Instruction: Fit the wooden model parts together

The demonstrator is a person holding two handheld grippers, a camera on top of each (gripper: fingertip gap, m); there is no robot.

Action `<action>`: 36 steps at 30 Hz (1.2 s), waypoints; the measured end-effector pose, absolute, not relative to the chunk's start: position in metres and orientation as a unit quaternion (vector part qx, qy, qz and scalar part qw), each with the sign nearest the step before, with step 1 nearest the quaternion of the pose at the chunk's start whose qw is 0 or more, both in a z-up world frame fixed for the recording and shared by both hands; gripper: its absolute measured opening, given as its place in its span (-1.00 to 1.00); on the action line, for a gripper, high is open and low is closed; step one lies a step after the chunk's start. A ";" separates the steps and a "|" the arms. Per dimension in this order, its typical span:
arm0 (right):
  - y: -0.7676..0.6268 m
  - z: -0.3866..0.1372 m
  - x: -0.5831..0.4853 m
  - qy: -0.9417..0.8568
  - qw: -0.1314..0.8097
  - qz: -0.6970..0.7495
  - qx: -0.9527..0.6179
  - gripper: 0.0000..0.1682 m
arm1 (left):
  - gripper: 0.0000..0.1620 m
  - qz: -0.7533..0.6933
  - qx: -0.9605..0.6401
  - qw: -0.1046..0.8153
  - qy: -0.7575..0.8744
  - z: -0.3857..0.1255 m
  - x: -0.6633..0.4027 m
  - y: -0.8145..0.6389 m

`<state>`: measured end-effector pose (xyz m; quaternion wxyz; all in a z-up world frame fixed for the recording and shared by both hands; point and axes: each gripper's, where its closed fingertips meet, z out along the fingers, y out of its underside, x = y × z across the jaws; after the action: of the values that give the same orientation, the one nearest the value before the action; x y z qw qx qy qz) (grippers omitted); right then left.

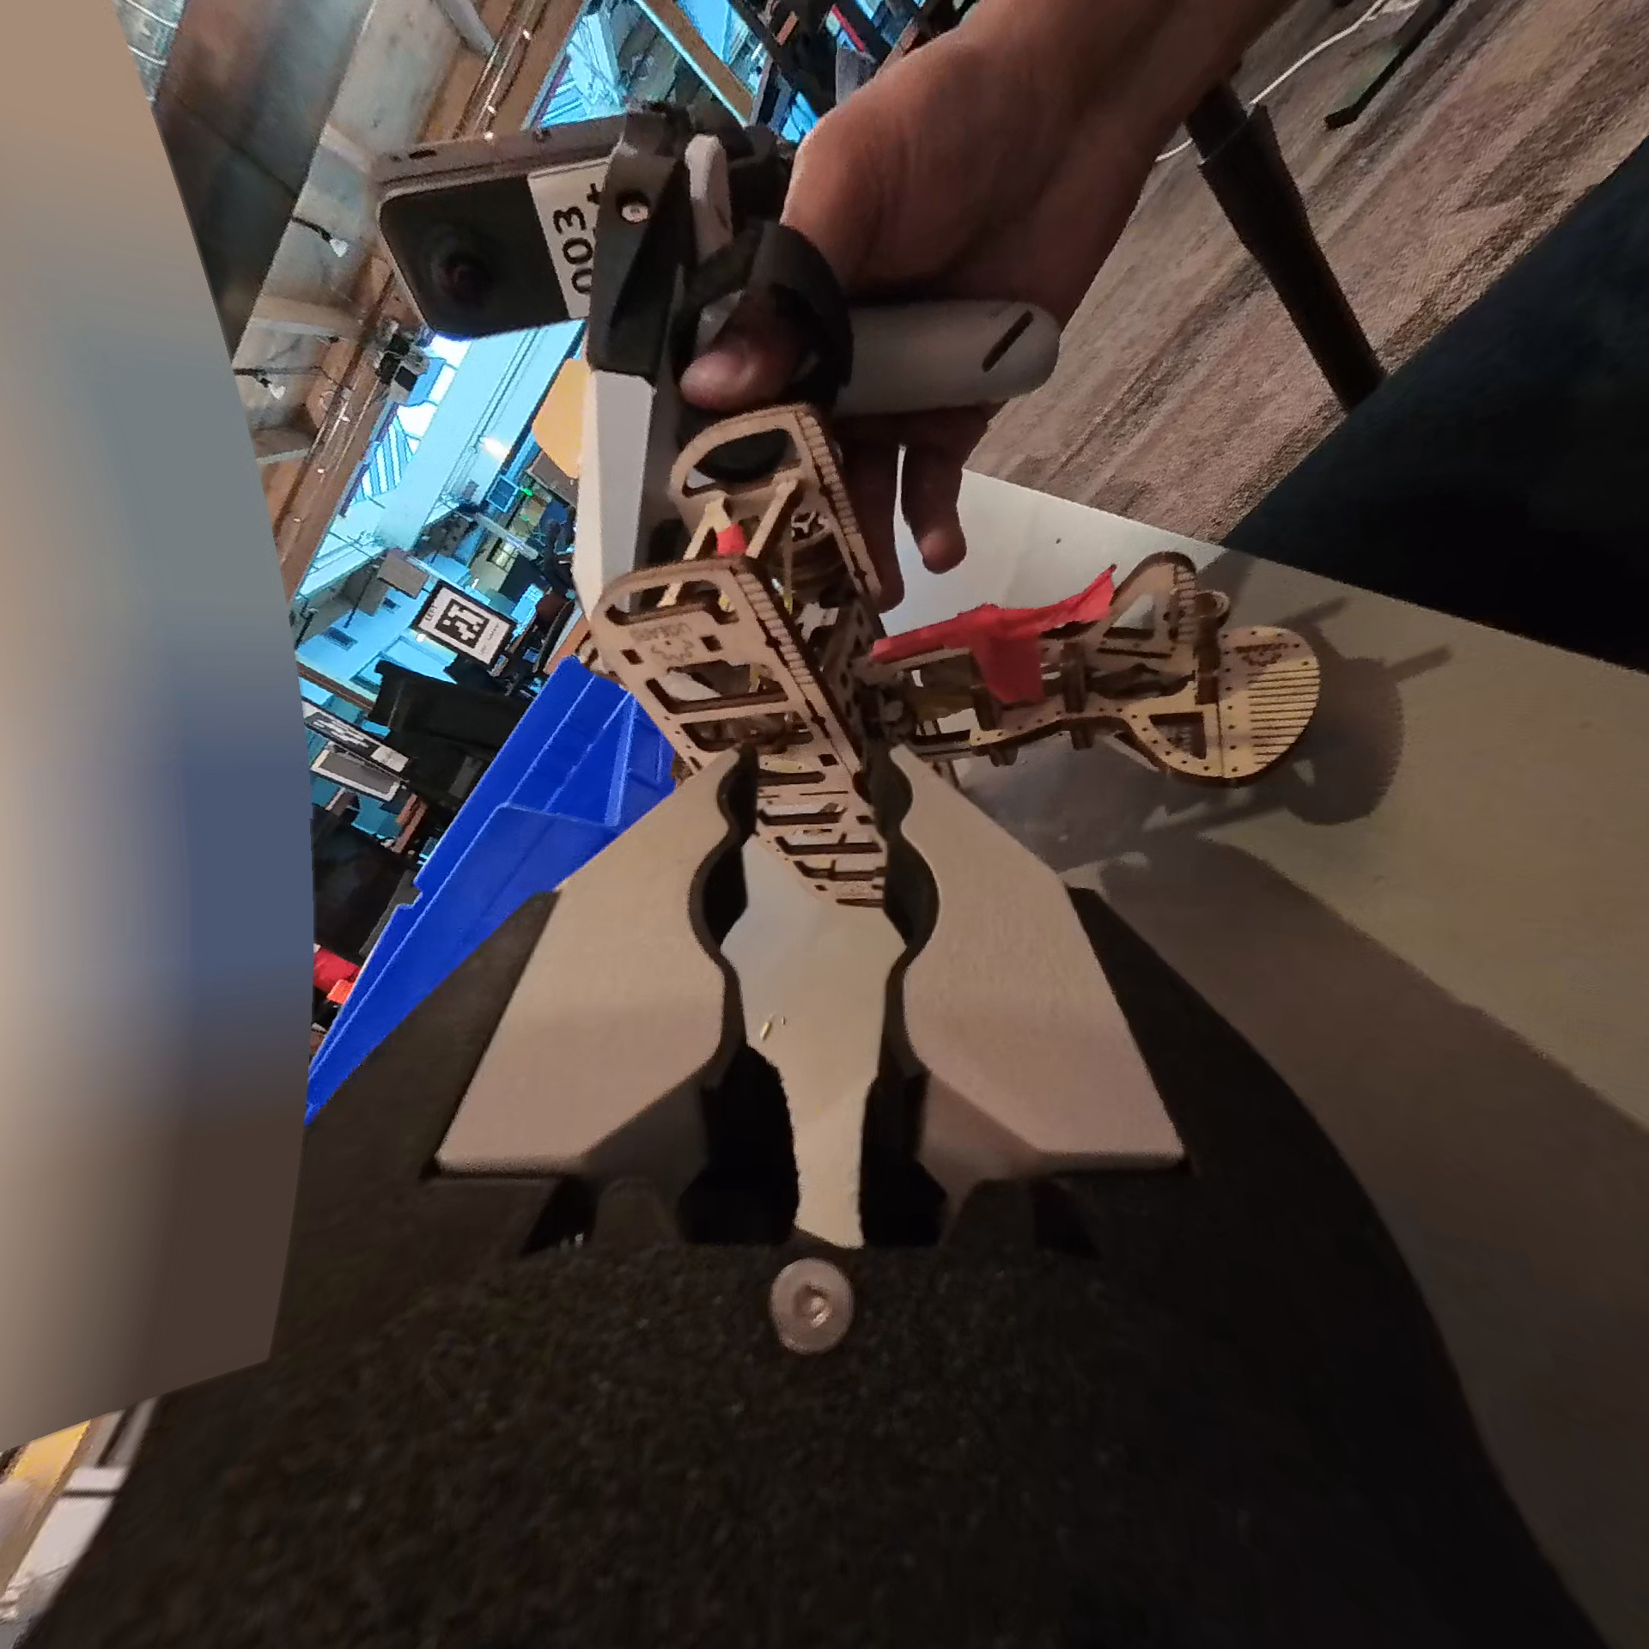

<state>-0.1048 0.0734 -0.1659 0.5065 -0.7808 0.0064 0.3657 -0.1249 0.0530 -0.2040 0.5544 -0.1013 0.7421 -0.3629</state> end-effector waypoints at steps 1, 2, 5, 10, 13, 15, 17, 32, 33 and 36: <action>0.073 -0.166 -0.105 0.006 0.506 0.366 -0.781 -0.99 | -0.71 -0.365 -0.103 0.552 0.742 -0.205 -0.125 0.053; 0.073 -0.166 -0.105 0.006 0.506 0.366 -0.781 -0.99 | -0.70 -0.366 -0.102 0.552 0.742 -0.205 -0.125 0.052; 0.073 -0.166 -0.103 0.008 0.505 0.365 -0.782 -0.98 | -0.65 -0.355 -0.100 0.552 0.748 -0.210 -0.123 0.052; 0.074 -0.166 -0.103 0.010 0.508 0.362 -0.782 -0.98 | -0.79 -0.327 -0.090 0.550 0.763 -0.219 -0.123 0.052; 0.074 -0.165 -0.104 0.010 0.512 0.367 -0.777 -0.99 | -0.82 -0.317 -0.085 0.570 0.753 -0.213 -0.122 0.054; 0.074 -0.164 -0.105 0.007 0.513 0.369 -0.775 -0.98 | -0.82 -0.325 -0.095 0.566 0.752 -0.212 -0.121 0.057; 0.073 -0.164 -0.107 0.001 0.511 0.368 -0.777 -0.99 | -0.81 -0.323 -0.091 0.568 0.752 -0.212 -0.122 0.057; 0.063 -0.119 -0.068 0.043 0.584 0.383 -0.714 -0.99 | -0.72 -0.297 -0.102 0.583 0.750 -0.210 -0.121 0.076; 0.060 -0.115 -0.063 0.037 0.587 0.372 -0.718 -0.99 | -0.71 -0.284 -0.104 0.585 0.752 -0.210 -0.120 0.084; 0.053 -0.116 -0.045 0.017 0.560 0.326 -0.762 -0.98 | -0.71 -0.231 -0.139 0.604 0.750 -0.201 -0.112 0.119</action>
<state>-0.0446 0.0526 -0.1161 0.5599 -0.7616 0.0167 0.3259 -0.1119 0.1190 -0.2010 0.6045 -0.1391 0.7497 -0.2307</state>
